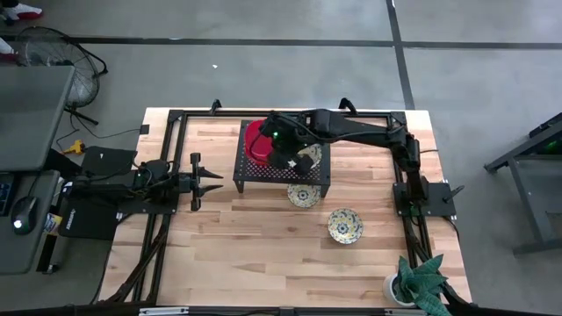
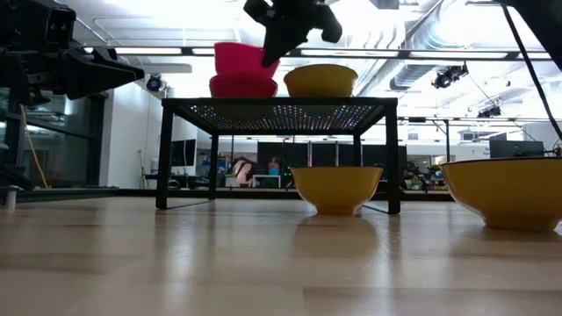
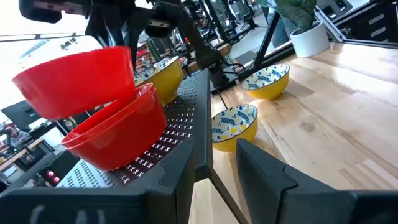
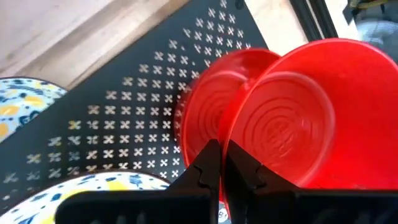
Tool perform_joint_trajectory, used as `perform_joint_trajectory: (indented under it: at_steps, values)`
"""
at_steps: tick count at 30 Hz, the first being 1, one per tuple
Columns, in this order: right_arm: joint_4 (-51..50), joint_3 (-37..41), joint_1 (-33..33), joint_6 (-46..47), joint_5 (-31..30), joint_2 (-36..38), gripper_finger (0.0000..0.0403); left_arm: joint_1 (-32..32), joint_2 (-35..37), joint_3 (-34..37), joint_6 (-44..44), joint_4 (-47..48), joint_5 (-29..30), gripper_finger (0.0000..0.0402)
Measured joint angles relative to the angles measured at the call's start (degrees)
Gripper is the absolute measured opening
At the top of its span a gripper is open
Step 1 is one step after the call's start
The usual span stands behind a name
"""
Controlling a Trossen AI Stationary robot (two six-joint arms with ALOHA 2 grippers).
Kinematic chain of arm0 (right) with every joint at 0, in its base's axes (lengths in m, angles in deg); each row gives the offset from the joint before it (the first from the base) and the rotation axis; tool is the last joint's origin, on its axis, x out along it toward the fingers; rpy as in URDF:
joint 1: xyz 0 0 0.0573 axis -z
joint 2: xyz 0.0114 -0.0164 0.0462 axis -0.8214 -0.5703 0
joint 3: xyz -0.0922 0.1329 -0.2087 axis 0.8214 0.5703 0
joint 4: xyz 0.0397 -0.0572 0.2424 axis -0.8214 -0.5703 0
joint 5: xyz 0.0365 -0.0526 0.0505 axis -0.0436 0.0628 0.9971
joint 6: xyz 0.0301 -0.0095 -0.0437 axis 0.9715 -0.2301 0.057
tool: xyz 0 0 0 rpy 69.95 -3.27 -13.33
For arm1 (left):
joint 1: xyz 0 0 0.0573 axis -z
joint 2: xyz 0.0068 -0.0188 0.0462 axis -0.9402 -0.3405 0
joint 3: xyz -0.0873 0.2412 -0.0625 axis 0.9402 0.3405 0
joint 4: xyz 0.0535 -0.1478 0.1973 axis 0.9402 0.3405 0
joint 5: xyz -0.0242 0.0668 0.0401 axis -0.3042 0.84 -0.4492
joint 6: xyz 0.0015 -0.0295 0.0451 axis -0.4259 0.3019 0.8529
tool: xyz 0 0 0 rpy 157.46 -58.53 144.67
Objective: Pick & Place Mini bowls
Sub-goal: Stack the red bowl on the red bowls on the shelf
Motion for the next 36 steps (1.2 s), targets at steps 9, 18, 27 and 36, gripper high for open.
perform_joint_trajectory:
  at_steps: [9,18,27,36]
  values:
    - [0.7,0.0,-0.4,8.4,-2.0,-0.8,0.0,0.0,0.0,0.0,0.0,0.0,0.0,0.0113]
    - [0.6,0.0,-0.4,14.8,-2.0,-0.9,0.0,0.0,0.0,0.0,0.0,0.0,0.0,0.0113]
    - [0.6,0.0,-1.7,14.3,1.7,-1.3,0.0,0.0,0.0,0.0,0.0,0.0,0.0,0.0113]
    - [0.8,0.0,-2.1,14.6,-0.7,-1.4,0.0001,0.0,0.0,0.0,0.0,0.0,0.0,0.0113]
